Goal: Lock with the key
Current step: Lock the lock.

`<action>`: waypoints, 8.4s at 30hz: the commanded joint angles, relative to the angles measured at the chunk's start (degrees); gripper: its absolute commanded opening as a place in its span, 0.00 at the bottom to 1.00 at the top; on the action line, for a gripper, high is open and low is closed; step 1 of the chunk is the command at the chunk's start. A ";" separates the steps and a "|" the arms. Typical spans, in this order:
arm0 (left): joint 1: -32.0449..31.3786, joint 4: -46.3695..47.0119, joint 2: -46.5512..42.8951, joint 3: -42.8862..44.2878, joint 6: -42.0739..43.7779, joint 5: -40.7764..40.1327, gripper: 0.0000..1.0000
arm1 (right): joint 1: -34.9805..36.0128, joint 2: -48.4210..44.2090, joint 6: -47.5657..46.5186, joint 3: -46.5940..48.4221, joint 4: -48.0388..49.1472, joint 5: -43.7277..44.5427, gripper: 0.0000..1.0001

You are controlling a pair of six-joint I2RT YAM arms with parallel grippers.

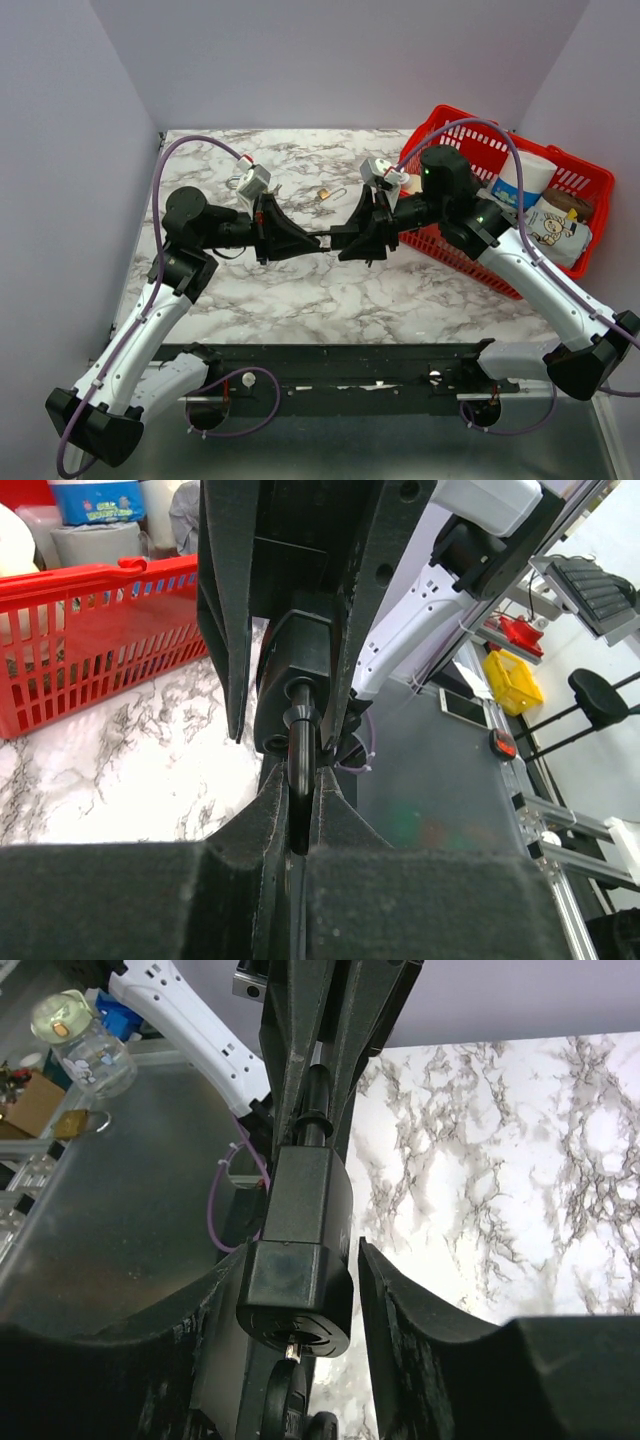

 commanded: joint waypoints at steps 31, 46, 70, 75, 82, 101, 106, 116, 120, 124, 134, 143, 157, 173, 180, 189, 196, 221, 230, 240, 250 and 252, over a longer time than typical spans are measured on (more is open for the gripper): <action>0.83 -21.70 -0.46 7.50 19.26 -2.58 0.46 | -0.03 1.65 9.62 0.40 4.99 -2.80 0.01; 0.83 -18.03 -0.20 7.16 17.52 -2.93 0.12 | 0.06 1.56 8.65 0.48 4.81 -3.59 0.01; -4.44 13.00 4.28 -1.37 -4.38 -8.81 0.00 | 6.64 5.25 10.67 0.66 11.57 -2.62 0.01; -6.73 20.02 6.74 -1.37 -7.53 -10.05 0.00 | 8.85 8.23 11.46 1.63 12.72 -3.41 0.01; -9.80 21.97 8.68 -1.20 -8.24 -11.45 0.00 | 9.29 9.99 14.09 1.45 16.32 -2.45 0.01; -0.23 -12.54 5.08 8.47 16.60 -0.47 0.00 | 6.04 3.76 -5.84 -1.37 -6.24 2.19 0.28; -0.23 -22.22 4.81 11.28 23.83 1.20 0.00 | 2.00 1.56 -8.47 -0.75 -12.49 4.41 0.74; -1.11 -44.87 10.26 19.01 45.17 4.37 0.00 | 1.64 4.72 -15.16 3.73 -21.11 0.72 0.71; -1.46 -49.30 11.05 20.25 49.67 3.66 0.00 | 1.64 5.16 -15.69 4.09 -21.56 0.63 0.64; -1.72 -49.13 11.58 20.51 49.68 3.66 0.00 | 1.64 5.77 -15.61 4.09 -21.47 0.89 0.59; -2.16 -42.56 11.41 19.02 42.13 2.61 0.00 | 2.43 6.22 -12.71 2.86 -17.95 1.77 0.48; 2.03 -26.26 10.00 13.15 23.44 -2.74 0.47 | 2.43 5.25 -5.43 1.02 -11.37 6.06 0.01; 11.90 -19.07 3.06 4.26 -12.36 -37.10 0.88 | 4.18 5.24 15.68 -3.92 21.77 39.11 0.01; 11.02 -9.84 3.85 -1.72 -22.83 -38.26 0.93 | 11.48 15.26 16.30 2.94 29.42 50.20 0.01; 10.41 -8.35 3.85 -3.92 -24.76 -38.96 0.84 | 12.80 16.59 16.82 3.82 30.56 50.64 0.01; 9.71 -6.24 3.58 -6.03 -27.40 -39.14 0.72 | 13.86 18.78 17.61 5.31 30.74 52.92 0.01; 9.62 -6.15 3.23 -6.99 -26.88 -40.11 0.36 | 13.95 19.14 18.06 5.23 30.65 51.61 0.01; 11.02 -6.51 1.91 -4.62 -28.19 -39.67 0.00 | 12.10 15.18 10.67 0.40 16.85 43.96 0.50; 11.46 -4.68 1.83 -5.50 -29.95 -38.88 0.00 | 12.10 15.79 11.73 -0.31 16.15 43.26 0.46; 11.46 -3.96 2.09 -5.77 -31.01 -38.17 0.00 | 12.19 19.05 13.05 2.59 18.17 43.87 0.24; 11.81 -5.80 1.91 -6.29 -29.78 -40.54 0.00 | 12.10 18.43 13.04 1.98 19.31 41.50 0.01; 12.69 -8.34 2.17 -5.07 -28.20 -42.82 0.00 | 12.10 17.82 13.66 1.45 19.23 41.24 0.01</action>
